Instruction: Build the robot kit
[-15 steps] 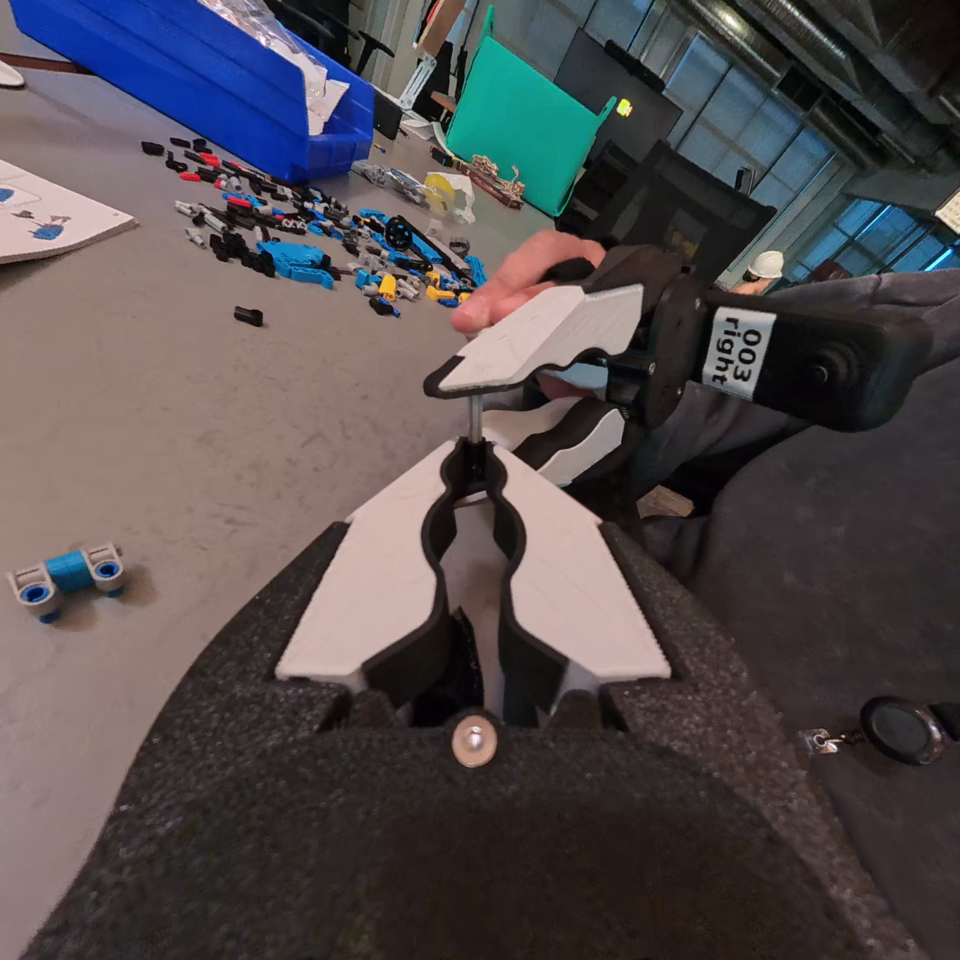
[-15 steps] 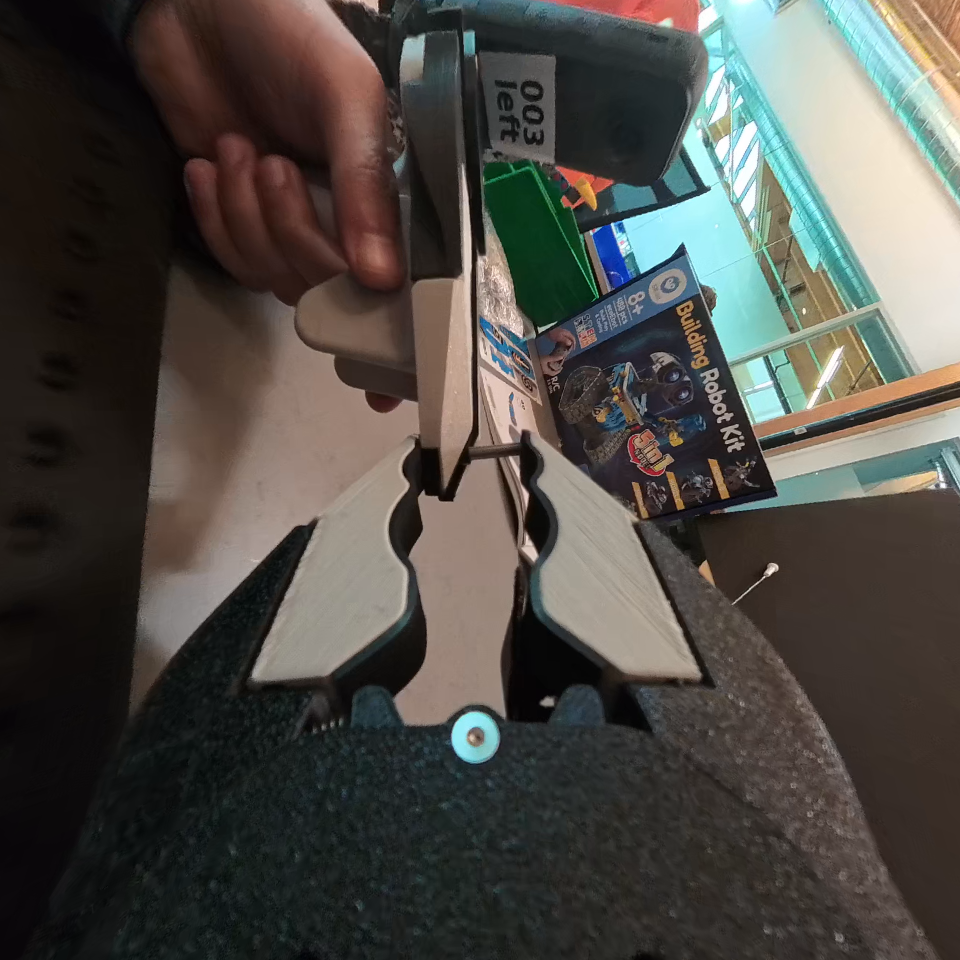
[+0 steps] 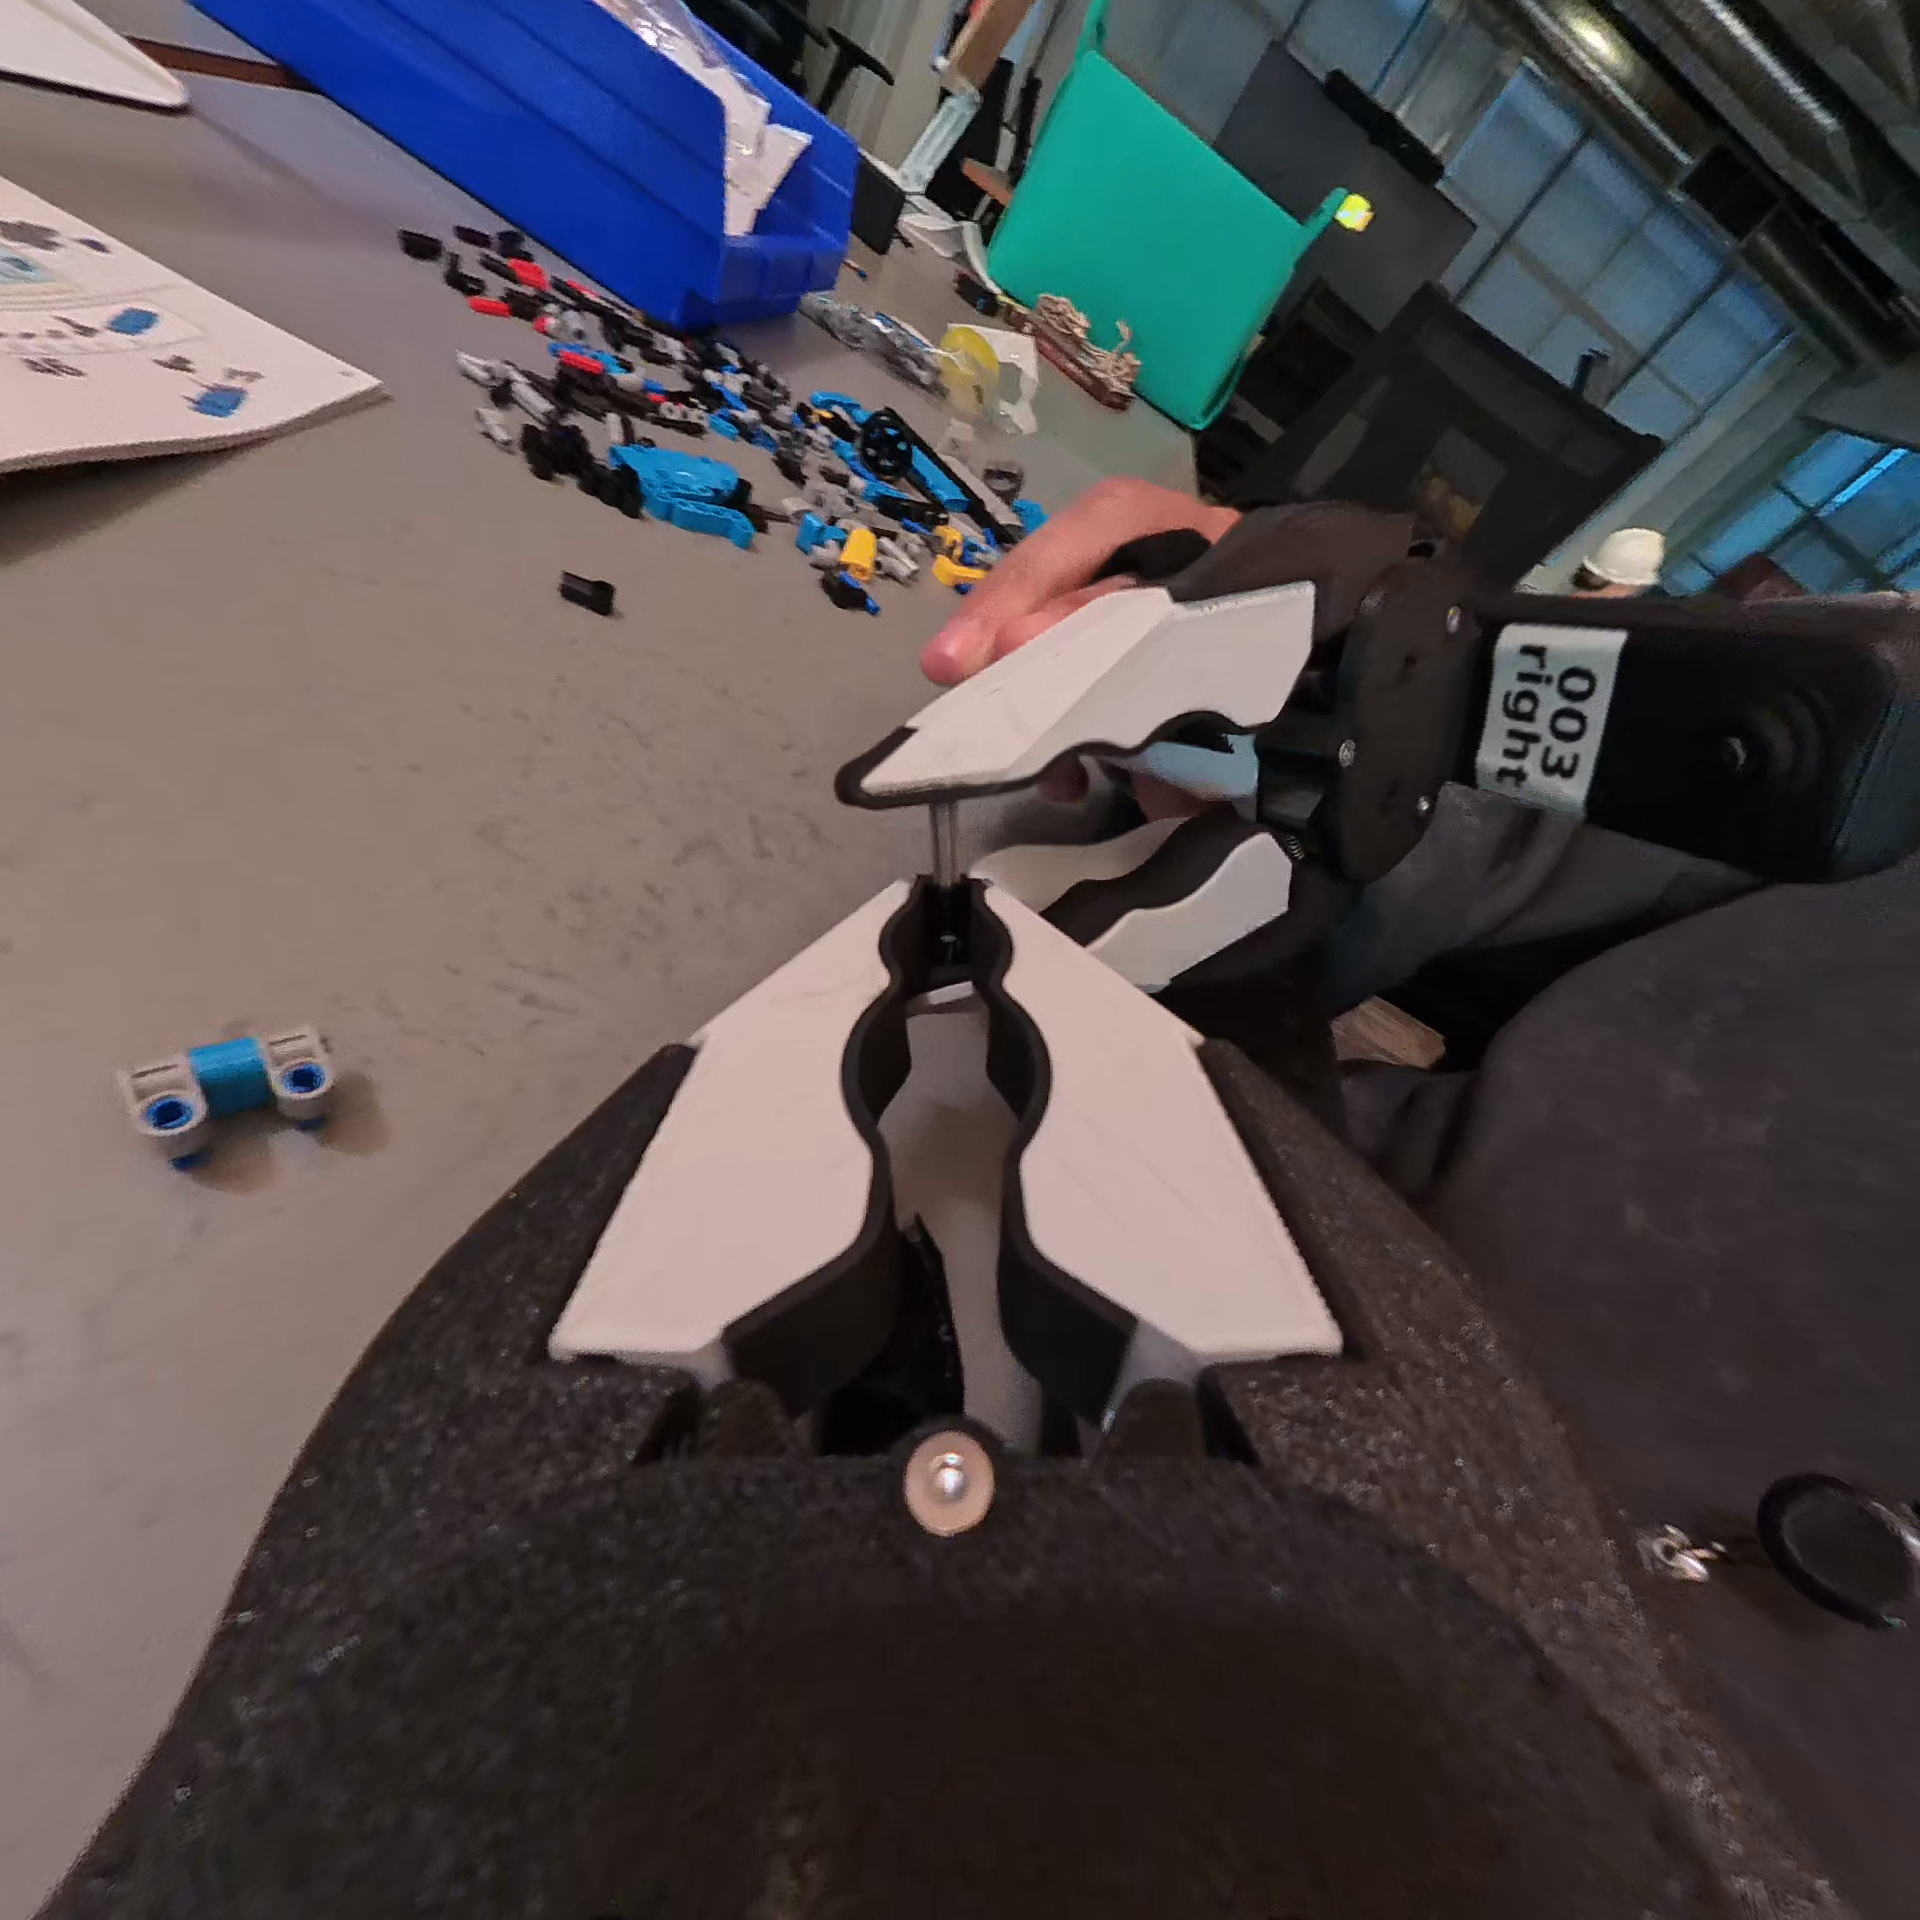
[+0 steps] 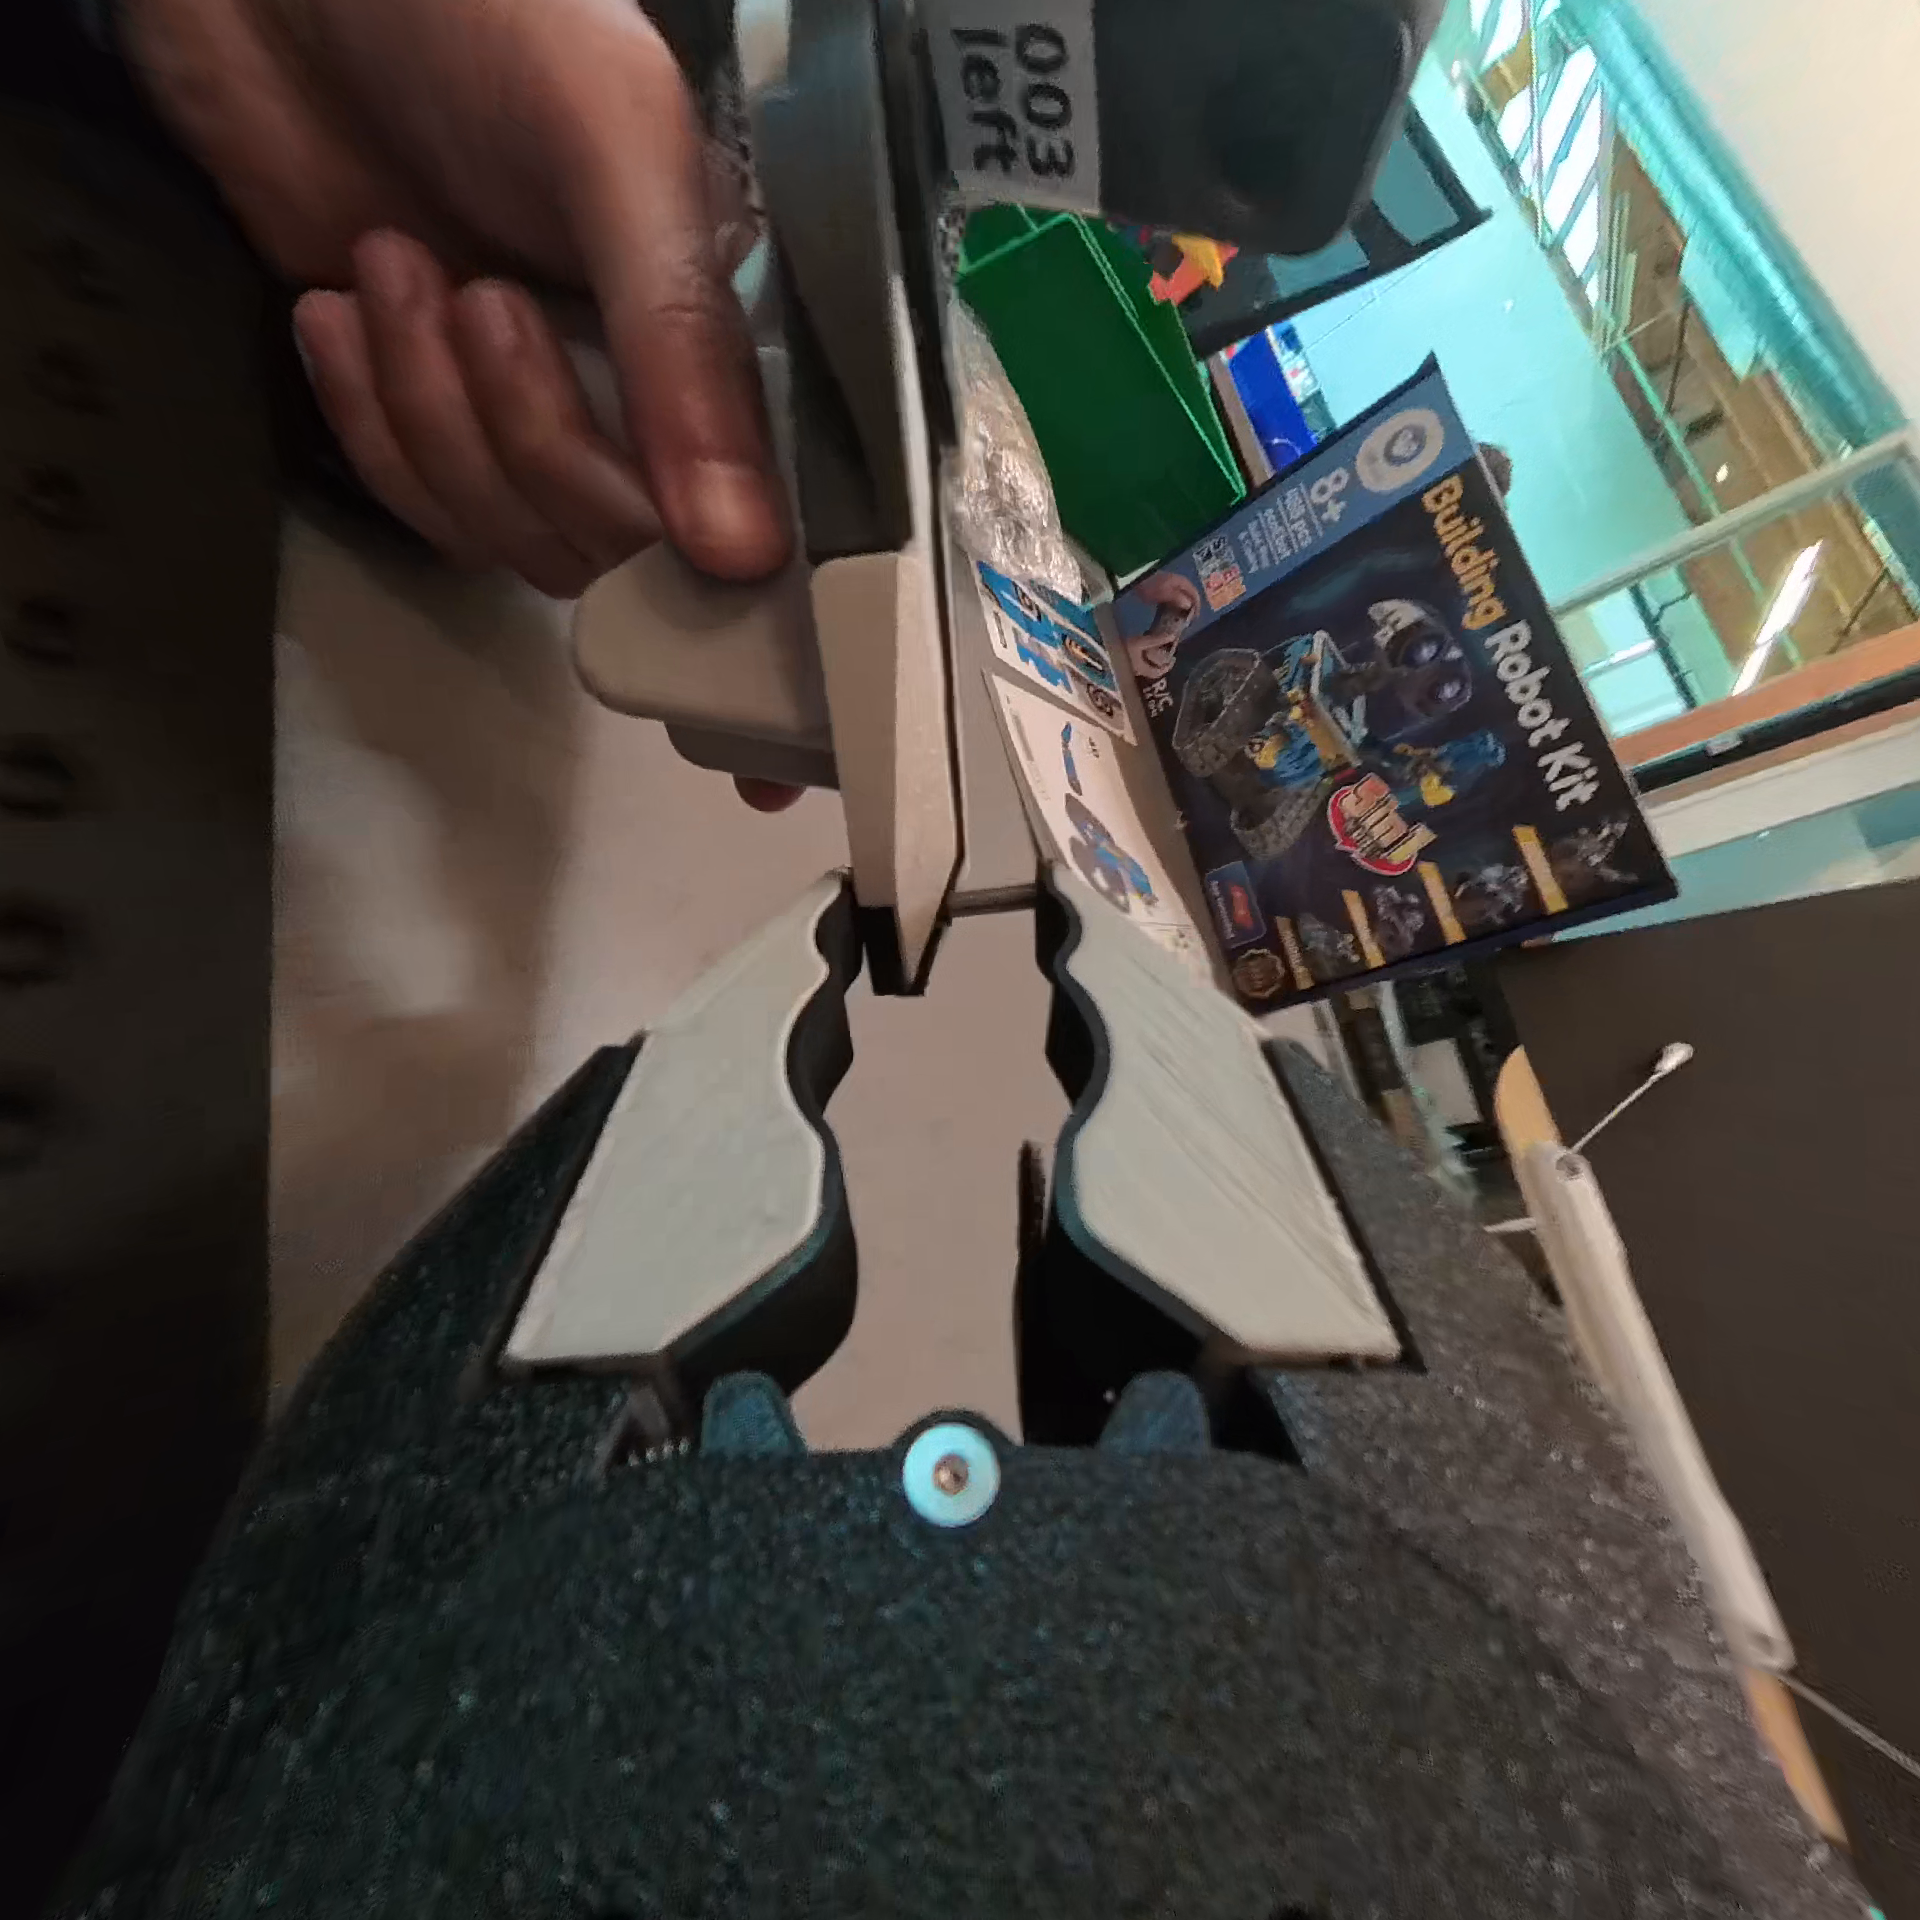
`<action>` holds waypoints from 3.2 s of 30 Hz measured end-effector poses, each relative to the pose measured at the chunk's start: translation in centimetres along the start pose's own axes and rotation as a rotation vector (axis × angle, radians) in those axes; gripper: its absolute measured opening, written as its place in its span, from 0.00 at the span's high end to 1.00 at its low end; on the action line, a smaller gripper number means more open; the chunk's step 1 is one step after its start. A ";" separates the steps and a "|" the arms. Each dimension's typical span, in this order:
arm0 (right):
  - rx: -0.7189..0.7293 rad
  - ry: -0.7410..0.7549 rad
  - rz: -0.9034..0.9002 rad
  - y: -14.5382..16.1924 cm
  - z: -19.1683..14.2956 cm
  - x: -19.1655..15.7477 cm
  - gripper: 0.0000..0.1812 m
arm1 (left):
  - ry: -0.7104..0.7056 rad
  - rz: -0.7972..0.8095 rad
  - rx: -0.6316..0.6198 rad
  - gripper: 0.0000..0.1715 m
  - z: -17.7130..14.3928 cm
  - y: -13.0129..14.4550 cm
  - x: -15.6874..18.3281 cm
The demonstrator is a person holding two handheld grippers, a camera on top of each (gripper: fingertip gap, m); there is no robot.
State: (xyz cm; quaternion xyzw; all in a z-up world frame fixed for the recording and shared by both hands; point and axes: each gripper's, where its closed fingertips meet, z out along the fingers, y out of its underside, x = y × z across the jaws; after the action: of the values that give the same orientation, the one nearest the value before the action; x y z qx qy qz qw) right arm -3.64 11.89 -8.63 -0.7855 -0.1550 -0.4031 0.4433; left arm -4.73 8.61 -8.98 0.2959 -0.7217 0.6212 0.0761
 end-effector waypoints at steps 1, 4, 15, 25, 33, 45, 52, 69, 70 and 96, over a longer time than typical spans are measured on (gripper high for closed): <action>0.008 0.000 0.037 0.2 0.1 0.2 0.81 | -0.050 0.011 0.019 0.97 -0.2 -0.3 -0.7; 0.013 -0.062 0.242 1.6 0.0 1.0 0.69 | -0.328 0.069 0.074 0.97 -2.1 -1.4 -4.2; -0.218 0.068 1.150 17.8 -2.0 9.8 0.72 | -0.675 0.261 -0.624 0.96 -5.5 6.4 -5.9; -0.409 0.008 0.996 18.9 -2.2 6.5 0.81 | -0.805 0.261 -0.405 0.88 -6.6 3.4 -7.9; -0.506 -0.077 0.967 19.6 -1.7 4.4 0.96 | -0.680 0.473 -0.138 0.88 -4.4 0.0 -3.5; 0.286 -0.044 0.388 -1.1 -3.2 5.0 0.96 | -0.102 0.022 0.353 0.86 -3.1 -5.3 3.0; 0.279 0.019 0.220 -3.0 -3.1 3.3 0.96 | -0.016 -0.016 0.384 0.86 -2.5 -5.4 3.5; 0.298 -0.030 0.551 -3.1 -3.4 4.5 0.96 | -0.393 0.578 0.359 0.90 -4.7 -5.5 4.4; 0.343 -0.083 0.620 -3.6 -3.7 4.6 0.96 | -0.451 0.632 0.319 0.89 -4.8 -5.1 3.6; 0.376 -0.763 1.239 -4.4 -3.3 0.9 0.96 | -0.684 1.156 0.139 0.93 -1.8 -2.9 3.9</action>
State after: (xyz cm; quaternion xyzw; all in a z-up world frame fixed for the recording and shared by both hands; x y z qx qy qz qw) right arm -7.33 11.55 -4.50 -0.7252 0.1066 0.2537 0.6312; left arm -6.81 8.87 -4.26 0.0465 -0.7057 0.4782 -0.5206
